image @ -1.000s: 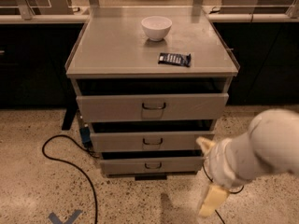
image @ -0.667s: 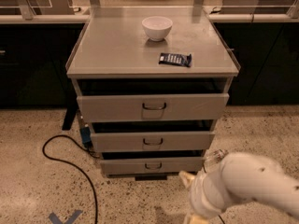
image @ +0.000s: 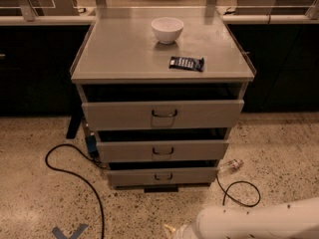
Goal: Open bottom drawer
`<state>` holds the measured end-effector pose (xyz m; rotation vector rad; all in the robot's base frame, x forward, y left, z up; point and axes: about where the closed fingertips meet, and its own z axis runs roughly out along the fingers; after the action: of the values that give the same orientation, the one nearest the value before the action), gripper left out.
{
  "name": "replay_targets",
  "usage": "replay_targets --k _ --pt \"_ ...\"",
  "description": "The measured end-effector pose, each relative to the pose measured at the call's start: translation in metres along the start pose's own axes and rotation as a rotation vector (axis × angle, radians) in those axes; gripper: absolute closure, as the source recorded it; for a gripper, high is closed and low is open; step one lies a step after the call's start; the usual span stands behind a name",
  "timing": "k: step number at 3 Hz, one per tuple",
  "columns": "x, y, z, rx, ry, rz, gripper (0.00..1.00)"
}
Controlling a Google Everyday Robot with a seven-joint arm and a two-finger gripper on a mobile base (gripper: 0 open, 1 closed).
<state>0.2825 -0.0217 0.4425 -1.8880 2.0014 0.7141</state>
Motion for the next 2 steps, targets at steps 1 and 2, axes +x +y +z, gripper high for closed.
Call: replay_targets --k 1,2 --pt "-0.002 0.004 0.027 -0.019 -0.051 0.029 0.00" --pt "0.013 0.007 0.033 0.016 -0.039 0.033 0.00"
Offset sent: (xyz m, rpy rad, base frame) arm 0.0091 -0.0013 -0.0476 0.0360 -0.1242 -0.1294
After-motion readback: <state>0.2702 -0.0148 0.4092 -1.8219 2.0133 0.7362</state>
